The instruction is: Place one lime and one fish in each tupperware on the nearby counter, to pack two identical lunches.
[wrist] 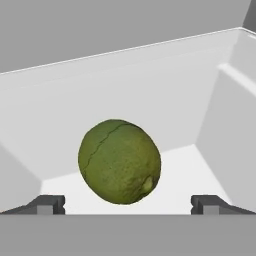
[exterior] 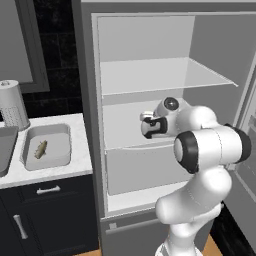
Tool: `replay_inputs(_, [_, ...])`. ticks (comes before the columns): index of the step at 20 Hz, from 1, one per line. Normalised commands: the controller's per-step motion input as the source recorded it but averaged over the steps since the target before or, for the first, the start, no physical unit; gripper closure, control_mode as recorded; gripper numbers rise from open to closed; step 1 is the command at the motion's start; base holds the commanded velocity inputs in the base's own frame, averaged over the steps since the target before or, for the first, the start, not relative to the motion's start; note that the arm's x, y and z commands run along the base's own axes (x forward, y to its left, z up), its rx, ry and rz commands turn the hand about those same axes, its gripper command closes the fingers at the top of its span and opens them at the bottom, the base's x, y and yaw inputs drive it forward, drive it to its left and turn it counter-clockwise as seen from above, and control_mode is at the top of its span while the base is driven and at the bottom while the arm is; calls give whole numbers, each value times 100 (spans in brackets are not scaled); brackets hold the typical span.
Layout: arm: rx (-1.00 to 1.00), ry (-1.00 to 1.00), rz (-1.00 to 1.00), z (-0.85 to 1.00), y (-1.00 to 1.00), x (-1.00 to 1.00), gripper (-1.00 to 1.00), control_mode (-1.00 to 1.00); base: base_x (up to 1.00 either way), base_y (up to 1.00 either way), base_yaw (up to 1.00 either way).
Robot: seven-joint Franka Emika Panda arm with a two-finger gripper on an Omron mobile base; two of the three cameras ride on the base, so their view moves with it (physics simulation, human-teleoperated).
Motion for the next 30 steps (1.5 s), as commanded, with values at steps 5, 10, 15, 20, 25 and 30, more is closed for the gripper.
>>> replay_inputs(5, [0,0,0,-8,0,36,-100,-100,0,0,0])
replay_inputs(10, [0,0,0,-15,0,21,-100,-100,0,0,0])
replay_inputs(15, [0,0,0,-21,0,12,100,-100,0,0,0])
replay_inputs(20, [0,0,0,-23,0,5,100,-100,0,0,0])
replay_inputs(25, [0,0,-1,-18,0,-41,100,-100,0,0,0])
replay_inputs(30, [3,0,-3,12,0,-100,100,-100,0,0,0])
